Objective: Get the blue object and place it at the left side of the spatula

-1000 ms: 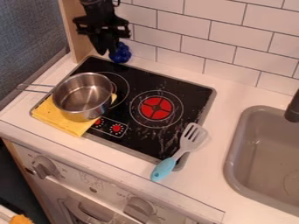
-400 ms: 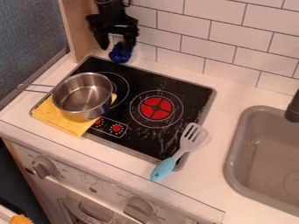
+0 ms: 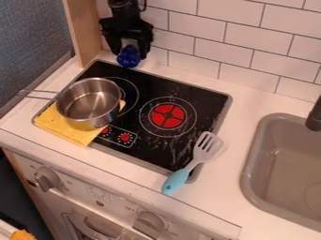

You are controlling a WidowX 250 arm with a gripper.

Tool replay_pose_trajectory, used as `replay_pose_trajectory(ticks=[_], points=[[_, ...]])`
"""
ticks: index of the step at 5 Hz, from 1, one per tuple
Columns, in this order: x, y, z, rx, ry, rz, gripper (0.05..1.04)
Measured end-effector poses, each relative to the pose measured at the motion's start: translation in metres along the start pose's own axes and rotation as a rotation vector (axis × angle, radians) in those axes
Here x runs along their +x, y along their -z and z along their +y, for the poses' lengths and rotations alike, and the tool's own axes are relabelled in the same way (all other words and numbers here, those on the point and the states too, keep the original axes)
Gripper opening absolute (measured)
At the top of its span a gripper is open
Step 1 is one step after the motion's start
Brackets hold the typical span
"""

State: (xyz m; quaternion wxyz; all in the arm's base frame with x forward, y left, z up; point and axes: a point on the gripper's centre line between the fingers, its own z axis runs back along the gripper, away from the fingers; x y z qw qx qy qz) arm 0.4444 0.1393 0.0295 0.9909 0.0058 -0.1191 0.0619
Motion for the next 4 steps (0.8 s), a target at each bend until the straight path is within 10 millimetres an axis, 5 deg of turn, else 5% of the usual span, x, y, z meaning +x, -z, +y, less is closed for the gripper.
replay_pose_trajectory(ticks=[2,3,4], points=[[-0.004,0.010,0.008,0.047,0.007,0.032,0.952],[-0.006,0.011,0.004,0.034,0.007,0.034,0.808],[-0.008,-0.002,-0.015,-0.003,0.036,0.010,0.808]])
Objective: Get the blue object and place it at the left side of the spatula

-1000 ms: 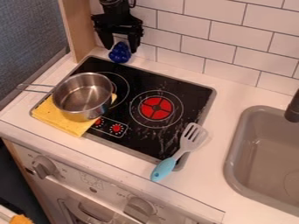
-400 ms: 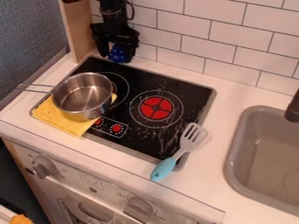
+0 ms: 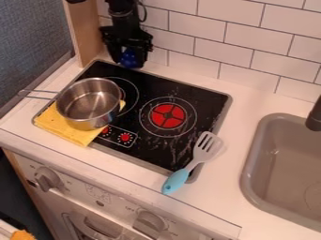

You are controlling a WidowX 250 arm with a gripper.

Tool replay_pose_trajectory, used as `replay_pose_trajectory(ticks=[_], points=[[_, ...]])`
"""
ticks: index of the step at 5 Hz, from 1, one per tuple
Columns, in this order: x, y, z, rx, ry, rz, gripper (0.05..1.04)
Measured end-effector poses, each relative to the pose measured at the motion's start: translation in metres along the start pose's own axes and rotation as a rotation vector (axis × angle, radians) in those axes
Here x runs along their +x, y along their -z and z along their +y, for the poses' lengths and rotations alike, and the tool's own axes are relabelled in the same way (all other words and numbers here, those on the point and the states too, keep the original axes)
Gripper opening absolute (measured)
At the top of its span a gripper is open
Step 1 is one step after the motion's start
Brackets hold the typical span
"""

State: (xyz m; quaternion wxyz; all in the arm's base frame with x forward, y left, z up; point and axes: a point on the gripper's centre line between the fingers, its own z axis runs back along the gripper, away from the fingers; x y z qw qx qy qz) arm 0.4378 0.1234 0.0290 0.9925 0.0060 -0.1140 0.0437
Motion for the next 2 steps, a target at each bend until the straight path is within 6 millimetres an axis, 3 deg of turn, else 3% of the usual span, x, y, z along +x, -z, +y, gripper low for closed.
replay_pose_trajectory(ticks=[1,2], points=[[0.003,-0.042,-0.029,-0.055,0.061,-0.084,0.808],[-0.010,-0.062,-0.072,-0.110,0.155,-0.100,0.808]])
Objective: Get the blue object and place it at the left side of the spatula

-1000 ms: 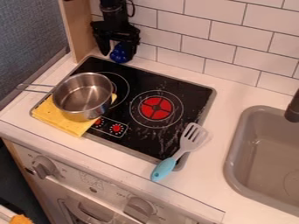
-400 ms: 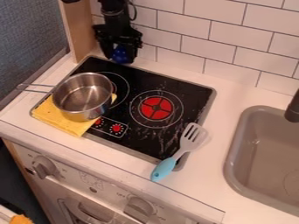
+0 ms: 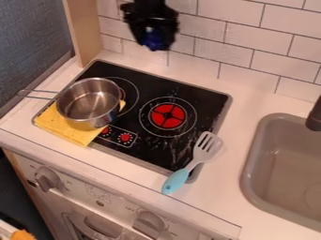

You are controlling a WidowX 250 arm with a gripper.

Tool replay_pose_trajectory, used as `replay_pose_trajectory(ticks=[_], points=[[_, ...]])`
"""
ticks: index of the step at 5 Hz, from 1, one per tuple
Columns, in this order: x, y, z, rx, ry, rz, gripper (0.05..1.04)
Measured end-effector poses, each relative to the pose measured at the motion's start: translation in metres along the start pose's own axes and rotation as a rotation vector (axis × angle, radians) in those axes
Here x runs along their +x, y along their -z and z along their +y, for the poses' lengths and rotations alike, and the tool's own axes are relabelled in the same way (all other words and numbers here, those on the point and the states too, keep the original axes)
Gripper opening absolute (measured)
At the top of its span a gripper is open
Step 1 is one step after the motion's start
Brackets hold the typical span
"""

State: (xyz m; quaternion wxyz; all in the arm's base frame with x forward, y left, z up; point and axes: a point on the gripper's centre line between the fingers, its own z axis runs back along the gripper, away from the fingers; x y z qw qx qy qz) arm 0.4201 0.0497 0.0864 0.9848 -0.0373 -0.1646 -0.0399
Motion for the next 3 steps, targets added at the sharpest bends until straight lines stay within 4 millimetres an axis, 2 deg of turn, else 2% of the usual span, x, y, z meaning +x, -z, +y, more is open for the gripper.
replay_pose_trajectory(ticks=[1,2,3], points=[[-0.025,-0.007,-0.049,-0.043,0.099,0.038,0.808],[-0.063,0.003,-0.074,-0.053,0.115,0.114,0.808],[-0.098,0.018,-0.074,-0.009,0.123,0.210,0.808]])
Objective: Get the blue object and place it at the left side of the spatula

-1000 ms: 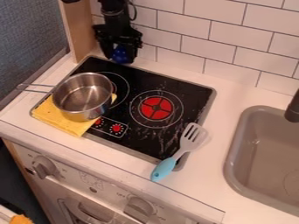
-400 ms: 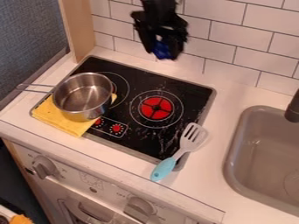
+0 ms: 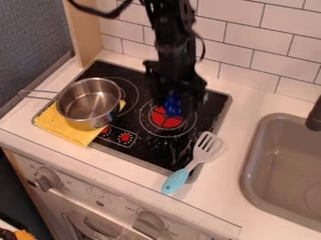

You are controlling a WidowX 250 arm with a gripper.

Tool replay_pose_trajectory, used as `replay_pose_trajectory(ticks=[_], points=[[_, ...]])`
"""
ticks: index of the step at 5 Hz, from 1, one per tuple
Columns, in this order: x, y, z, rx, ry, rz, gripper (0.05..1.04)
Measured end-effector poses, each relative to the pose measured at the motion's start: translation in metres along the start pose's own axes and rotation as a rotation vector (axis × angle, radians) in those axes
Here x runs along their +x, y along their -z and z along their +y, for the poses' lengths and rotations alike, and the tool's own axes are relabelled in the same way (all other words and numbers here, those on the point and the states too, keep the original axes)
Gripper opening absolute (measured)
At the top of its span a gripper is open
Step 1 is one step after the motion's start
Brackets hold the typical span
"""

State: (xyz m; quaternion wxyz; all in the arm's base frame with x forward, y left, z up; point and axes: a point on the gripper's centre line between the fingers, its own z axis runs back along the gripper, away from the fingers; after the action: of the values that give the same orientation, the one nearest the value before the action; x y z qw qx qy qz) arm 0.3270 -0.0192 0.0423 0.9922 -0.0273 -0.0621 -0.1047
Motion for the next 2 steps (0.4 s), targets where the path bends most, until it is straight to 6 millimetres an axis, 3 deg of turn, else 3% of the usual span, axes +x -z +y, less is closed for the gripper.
replay_pose_trajectory(ticks=[1,2], points=[[-0.025,0.017,-0.004,0.016,0.004,0.059,0.808],[-0.037,0.022,-0.007,0.012,0.020,0.073,0.808]])
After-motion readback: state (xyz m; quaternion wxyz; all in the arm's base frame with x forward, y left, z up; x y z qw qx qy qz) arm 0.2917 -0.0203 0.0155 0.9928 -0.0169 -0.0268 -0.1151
